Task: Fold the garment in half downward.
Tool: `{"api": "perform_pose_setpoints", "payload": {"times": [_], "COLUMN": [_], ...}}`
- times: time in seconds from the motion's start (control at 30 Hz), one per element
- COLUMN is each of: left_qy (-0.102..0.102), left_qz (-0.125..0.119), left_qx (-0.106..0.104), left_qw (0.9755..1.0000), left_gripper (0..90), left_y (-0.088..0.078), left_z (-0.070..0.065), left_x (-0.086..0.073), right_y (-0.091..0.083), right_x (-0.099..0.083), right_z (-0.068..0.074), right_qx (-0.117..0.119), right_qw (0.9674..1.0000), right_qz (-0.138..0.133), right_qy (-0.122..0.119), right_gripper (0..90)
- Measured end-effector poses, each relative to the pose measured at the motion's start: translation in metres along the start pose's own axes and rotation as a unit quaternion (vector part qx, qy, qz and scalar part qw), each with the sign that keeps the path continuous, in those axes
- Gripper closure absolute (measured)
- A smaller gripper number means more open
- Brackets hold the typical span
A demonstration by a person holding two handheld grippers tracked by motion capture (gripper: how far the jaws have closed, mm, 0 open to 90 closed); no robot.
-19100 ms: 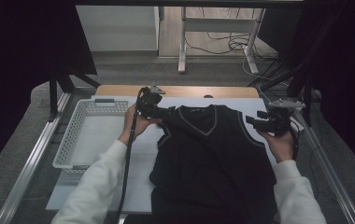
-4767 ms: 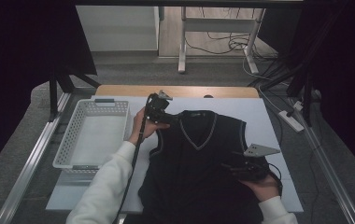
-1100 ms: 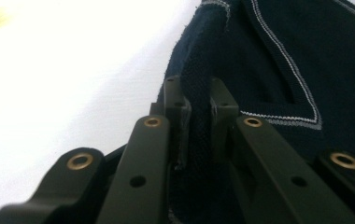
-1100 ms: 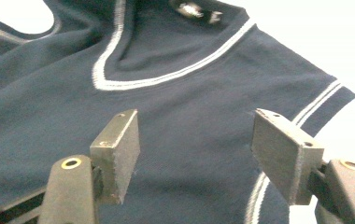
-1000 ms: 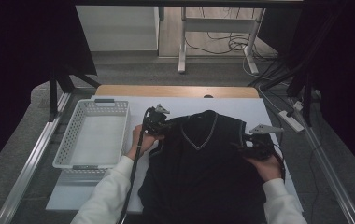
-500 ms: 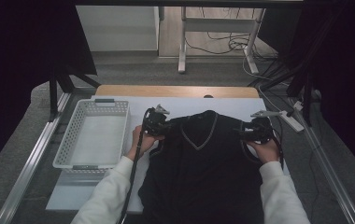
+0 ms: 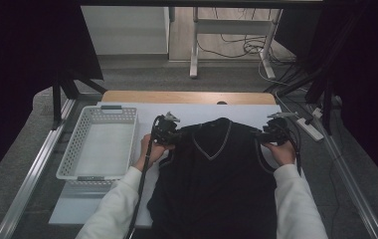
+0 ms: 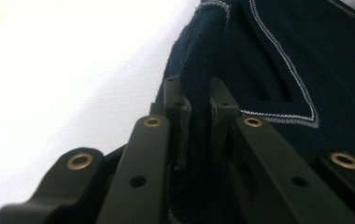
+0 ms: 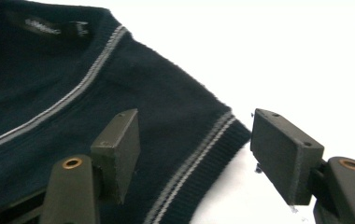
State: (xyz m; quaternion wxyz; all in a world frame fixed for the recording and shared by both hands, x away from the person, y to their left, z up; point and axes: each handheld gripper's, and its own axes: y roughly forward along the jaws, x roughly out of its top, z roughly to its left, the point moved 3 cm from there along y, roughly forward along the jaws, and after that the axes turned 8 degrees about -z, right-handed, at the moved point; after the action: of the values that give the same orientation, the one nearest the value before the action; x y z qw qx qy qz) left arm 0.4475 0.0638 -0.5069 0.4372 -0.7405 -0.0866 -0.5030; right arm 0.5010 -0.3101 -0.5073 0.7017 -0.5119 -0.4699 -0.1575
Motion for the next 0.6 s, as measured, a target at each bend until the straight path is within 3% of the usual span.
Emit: {"api": "perform_pose_setpoints", "payload": {"times": [0.23, 0.43, 0.6], "left_qy": [-0.003, -0.006, -0.006], "left_qz": [-0.002, 0.000, -0.002], "left_qx": [-0.001, -0.002, -0.002], "left_qw": [1.0000, 1.0000, 1.0000], "left_gripper": [80.4, 80.5, 80.5], "left_y": [-0.001, 0.000, 0.000], "left_z": [0.002, 0.004, 0.003], "left_x": [0.000, -0.001, -0.001], "right_y": [0.015, 0.028, 0.033], "right_x": [-0.002, -0.004, -0.008], "right_z": [-0.009, -0.009, -0.013], "right_qx": [-0.008, -0.002, -0.003], "right_qw": [0.9998, 0.9992, 0.9983], "right_qz": [0.017, 0.039, 0.057], "right_qy": [0.000, -0.004, 0.001], "right_gripper": [33.6, 33.6, 39.5]}}
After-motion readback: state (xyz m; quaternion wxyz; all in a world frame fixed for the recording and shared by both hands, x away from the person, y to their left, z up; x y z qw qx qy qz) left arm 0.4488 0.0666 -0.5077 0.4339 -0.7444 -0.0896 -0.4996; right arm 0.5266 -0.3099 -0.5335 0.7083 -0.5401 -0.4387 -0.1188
